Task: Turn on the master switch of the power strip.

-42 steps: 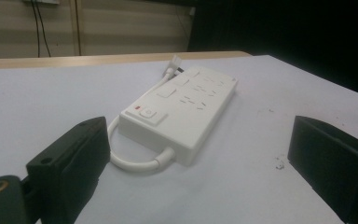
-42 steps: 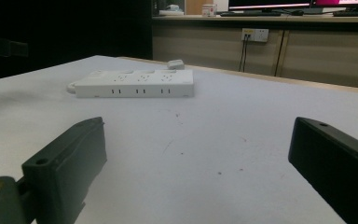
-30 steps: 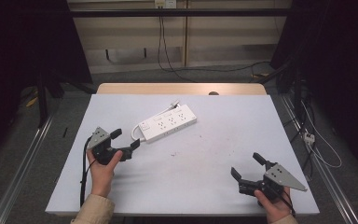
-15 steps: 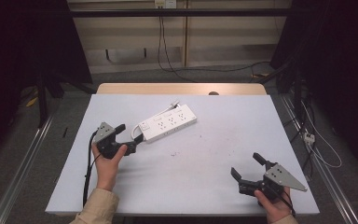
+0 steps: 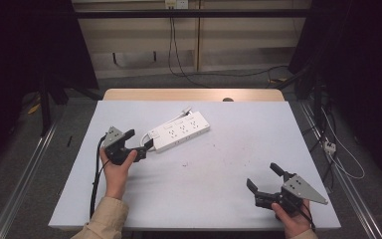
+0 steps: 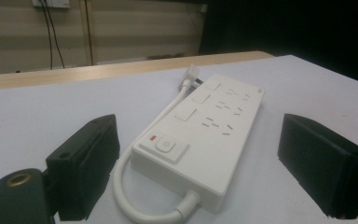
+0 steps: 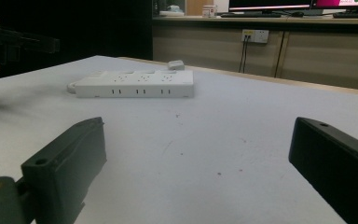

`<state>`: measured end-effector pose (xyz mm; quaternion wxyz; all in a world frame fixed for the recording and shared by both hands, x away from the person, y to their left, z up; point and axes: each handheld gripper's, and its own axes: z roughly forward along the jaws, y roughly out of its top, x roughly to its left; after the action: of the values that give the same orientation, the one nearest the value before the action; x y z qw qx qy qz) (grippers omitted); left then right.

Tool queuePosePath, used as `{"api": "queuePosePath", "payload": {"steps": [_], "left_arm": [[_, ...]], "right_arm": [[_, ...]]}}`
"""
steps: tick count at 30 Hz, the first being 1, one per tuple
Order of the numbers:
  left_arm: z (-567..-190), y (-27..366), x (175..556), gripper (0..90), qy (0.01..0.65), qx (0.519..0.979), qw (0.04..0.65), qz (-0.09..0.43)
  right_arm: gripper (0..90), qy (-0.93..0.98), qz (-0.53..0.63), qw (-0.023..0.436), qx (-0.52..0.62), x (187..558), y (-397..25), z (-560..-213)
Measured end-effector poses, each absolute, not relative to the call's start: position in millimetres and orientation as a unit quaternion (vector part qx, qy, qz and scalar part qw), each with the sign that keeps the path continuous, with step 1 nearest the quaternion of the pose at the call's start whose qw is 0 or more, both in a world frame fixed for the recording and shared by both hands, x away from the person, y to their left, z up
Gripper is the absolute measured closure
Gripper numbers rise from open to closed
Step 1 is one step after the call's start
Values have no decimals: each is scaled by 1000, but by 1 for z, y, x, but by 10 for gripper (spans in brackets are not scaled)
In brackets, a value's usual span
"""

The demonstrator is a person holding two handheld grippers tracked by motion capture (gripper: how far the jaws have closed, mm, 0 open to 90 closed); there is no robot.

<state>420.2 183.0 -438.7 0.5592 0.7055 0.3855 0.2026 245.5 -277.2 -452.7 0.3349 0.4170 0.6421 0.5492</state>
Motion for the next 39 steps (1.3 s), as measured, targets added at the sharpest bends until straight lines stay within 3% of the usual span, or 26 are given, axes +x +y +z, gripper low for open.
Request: {"api": "queuePosePath", "payload": {"steps": [18, 39], "left_arm": [[-440, 172, 433, 191, 388, 714, 552, 189], [-448, 170, 449, 449, 411, 720, 526, 189]], "right_arm": [[35, 642, 550, 334, 418, 245, -279, -453], [35, 639, 552, 332, 421, 246, -282, -454]]}}
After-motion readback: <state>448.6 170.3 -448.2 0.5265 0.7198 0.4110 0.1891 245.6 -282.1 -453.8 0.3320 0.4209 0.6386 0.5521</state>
